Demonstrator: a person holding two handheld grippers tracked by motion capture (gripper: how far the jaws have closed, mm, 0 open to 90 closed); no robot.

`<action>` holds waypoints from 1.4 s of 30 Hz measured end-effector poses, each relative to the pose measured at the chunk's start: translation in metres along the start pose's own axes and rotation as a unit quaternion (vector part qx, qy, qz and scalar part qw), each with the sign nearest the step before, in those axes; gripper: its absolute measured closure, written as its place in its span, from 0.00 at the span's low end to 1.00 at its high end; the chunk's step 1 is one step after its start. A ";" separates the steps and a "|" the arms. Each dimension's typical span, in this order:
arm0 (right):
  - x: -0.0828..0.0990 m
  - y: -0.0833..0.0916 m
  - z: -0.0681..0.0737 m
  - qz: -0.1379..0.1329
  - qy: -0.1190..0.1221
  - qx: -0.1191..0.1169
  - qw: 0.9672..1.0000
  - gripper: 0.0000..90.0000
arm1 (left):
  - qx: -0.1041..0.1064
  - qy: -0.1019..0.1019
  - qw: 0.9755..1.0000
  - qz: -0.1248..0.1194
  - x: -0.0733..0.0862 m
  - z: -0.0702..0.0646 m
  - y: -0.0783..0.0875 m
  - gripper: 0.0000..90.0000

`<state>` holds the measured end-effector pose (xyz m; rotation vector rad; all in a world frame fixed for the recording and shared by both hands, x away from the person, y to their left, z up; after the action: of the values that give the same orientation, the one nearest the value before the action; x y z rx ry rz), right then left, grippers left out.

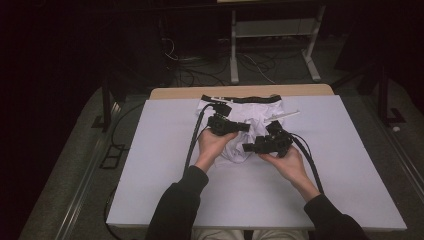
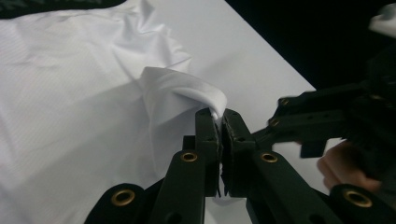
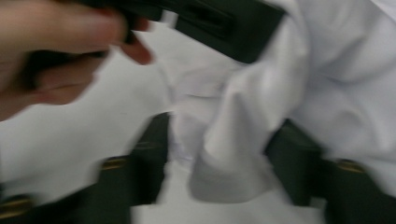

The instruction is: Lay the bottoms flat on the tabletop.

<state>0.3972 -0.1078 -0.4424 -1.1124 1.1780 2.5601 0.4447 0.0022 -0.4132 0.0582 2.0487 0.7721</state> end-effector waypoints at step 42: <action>0.014 -0.014 0.035 0.111 -0.058 -0.077 0.989 0.94 | -0.034 -0.064 0.997 -0.023 0.080 -0.027 0.068 0.48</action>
<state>0.3720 -0.0764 -0.4456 -0.8885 1.1523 2.8835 0.3607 0.0696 -0.4254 0.0210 1.8943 0.7883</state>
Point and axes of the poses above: each handheld gripper's, and its own axes: y roughly backward along the jaws, x roughly out of its underside, z roughly to its left, the point moved 6 cm from there along -y, roughly forward along the jaws, and after that the axes turned 5 degrees about -y, right-handed, at the moved point
